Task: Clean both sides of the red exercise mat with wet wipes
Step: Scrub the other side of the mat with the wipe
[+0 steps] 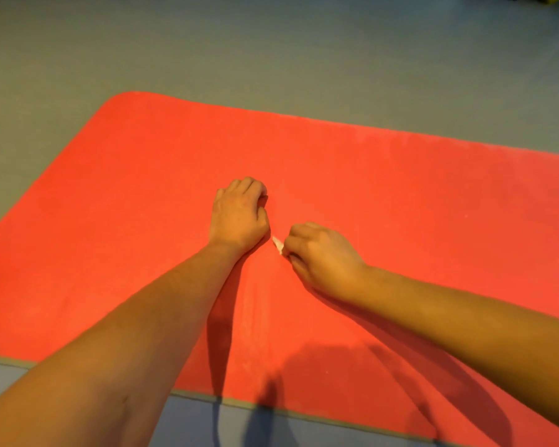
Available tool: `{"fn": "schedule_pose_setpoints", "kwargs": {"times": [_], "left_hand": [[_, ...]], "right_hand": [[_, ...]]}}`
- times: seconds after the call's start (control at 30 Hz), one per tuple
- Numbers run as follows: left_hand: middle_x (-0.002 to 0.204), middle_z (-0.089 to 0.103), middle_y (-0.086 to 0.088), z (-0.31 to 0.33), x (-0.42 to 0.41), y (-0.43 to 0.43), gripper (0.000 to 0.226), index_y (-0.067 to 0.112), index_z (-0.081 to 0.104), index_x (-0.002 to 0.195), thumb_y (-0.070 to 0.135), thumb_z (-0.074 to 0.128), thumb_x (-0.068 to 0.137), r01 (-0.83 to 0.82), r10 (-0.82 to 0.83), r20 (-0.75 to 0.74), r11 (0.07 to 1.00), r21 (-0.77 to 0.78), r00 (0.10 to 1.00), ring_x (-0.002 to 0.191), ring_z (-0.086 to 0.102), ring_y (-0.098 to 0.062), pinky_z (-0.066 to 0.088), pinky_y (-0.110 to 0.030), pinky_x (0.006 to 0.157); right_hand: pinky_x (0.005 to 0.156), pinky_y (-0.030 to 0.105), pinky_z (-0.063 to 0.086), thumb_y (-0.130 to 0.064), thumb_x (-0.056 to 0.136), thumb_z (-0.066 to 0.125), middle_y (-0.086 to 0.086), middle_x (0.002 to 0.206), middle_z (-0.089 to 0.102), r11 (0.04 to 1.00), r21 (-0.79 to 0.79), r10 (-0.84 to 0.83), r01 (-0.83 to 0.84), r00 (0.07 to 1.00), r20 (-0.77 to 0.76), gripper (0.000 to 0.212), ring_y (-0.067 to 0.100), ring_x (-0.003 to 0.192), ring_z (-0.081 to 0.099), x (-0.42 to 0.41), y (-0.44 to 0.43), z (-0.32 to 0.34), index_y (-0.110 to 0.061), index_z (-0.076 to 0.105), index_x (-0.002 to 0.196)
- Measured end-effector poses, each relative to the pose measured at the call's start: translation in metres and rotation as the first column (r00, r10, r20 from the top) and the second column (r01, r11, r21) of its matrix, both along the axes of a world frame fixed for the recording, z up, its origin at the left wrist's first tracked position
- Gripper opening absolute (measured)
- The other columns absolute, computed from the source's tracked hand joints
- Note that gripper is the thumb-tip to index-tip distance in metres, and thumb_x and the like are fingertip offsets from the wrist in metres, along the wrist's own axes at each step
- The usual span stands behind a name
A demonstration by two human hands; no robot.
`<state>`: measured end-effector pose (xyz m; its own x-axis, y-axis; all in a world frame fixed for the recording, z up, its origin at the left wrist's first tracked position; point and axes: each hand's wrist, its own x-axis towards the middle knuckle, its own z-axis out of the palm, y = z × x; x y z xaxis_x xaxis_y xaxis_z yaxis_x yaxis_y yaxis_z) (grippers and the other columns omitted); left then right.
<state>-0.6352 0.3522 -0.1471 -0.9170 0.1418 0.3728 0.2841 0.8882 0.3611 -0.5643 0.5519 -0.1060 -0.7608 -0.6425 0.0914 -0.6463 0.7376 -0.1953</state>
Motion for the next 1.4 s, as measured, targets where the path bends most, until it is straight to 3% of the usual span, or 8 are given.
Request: {"fn": "schedule_pose_setpoints", "kwargs": {"times": [0.1,0.33,0.73,0.9,1.0,1.13,1.3,1.4], "left_hand": [[0.103,0.060,0.003,-0.004,-0.001,0.000,0.022,0.021,0.065,0.098,0.018,0.057,0.078,0.005,-0.005,-0.009,1.000,0.010,1.000,0.098,0.054,-0.025,0.043,-0.041,0.077],[0.105,0.060,0.005,0.006,0.005,0.000,0.032,0.024,0.067,0.102,0.026,0.051,0.075,-0.003,0.001,0.081,1.000,0.029,0.997,0.097,0.054,-0.022,0.047,-0.036,0.075],[0.153,0.049,-0.001,0.045,0.077,-0.006,0.067,0.023,0.061,0.142,0.041,0.060,0.077,0.097,-0.035,0.476,0.990,-0.106,0.879,0.139,0.046,-0.025,0.039,-0.035,0.113],[0.136,0.052,0.000,0.050,0.132,-0.021,0.060,0.024,0.064,0.137,0.036,0.072,0.079,0.150,-0.063,0.476,0.978,-0.145,0.877,0.129,0.050,-0.026,0.047,-0.037,0.105],[0.141,0.044,0.001,0.061,0.146,-0.023,0.082,0.028,0.056,0.146,0.051,0.081,0.072,0.155,-0.022,0.574,0.970,-0.185,0.818,0.133,0.044,-0.025,0.044,-0.036,0.109],[0.158,0.030,-0.002,0.070,0.157,-0.016,0.121,0.023,0.038,0.158,0.068,0.090,0.058,0.257,0.002,0.678,0.925,-0.281,0.735,0.143,0.032,-0.027,0.037,-0.039,0.117],[0.156,0.033,-0.006,0.076,0.160,-0.007,0.119,0.020,0.036,0.157,0.065,0.091,0.060,0.267,0.038,0.660,0.896,-0.354,0.750,0.142,0.032,-0.031,0.037,-0.042,0.116],[0.149,0.039,-0.007,0.081,0.163,0.000,0.114,0.017,0.041,0.150,0.062,0.093,0.059,0.252,0.061,0.657,0.893,-0.372,0.752,0.136,0.037,-0.031,0.040,-0.041,0.112]], "right_hand": [[0.067,0.042,0.048,-0.030,0.091,0.042,0.002,0.090,0.057,1.000,-0.012,0.022,-0.022,1.000,0.001,0.028,0.027,0.083,0.057,-0.003,0.005,0.003,-0.018,0.067,0.090],[0.064,0.038,0.045,-0.012,0.086,0.057,0.012,0.094,0.064,0.910,0.085,-0.402,0.406,0.914,-0.059,0.018,0.038,0.086,0.064,-0.085,-0.004,0.012,-0.013,0.074,0.094],[0.061,0.042,0.050,-0.028,0.099,0.044,0.003,0.086,0.055,0.997,-0.062,0.052,-0.051,0.999,0.013,0.025,0.028,0.081,0.057,0.113,-0.009,0.000,-0.016,0.063,0.088],[0.063,0.040,0.047,-0.025,0.092,0.047,0.006,0.090,0.059,0.983,-0.014,-0.185,0.185,0.983,0.008,0.025,0.033,0.088,0.061,0.055,-0.010,0.009,-0.015,0.069,0.090],[0.061,0.036,0.037,-0.014,0.091,0.056,0.008,0.093,0.061,0.952,0.048,-0.303,0.302,0.953,0.011,0.014,0.034,0.089,0.062,0.042,-0.016,0.013,-0.013,0.071,0.093],[0.059,0.039,0.041,-0.018,0.096,0.049,0.009,0.088,0.060,0.976,0.010,-0.216,0.216,0.976,0.033,0.020,0.036,0.082,0.062,0.091,-0.018,0.018,-0.012,0.067,0.091],[0.056,0.041,0.047,-0.021,0.088,0.054,0.005,0.084,0.056,0.999,-0.025,0.026,-0.023,0.995,0.094,0.014,0.031,0.076,0.059,0.169,0.001,0.008,-0.017,0.066,0.086],[0.059,0.041,0.048,-0.022,0.087,0.055,0.005,0.088,0.056,1.000,0.009,0.006,-0.007,0.991,0.131,0.014,0.031,0.080,0.060,0.152,0.002,0.011,-0.018,0.068,0.089]]}}
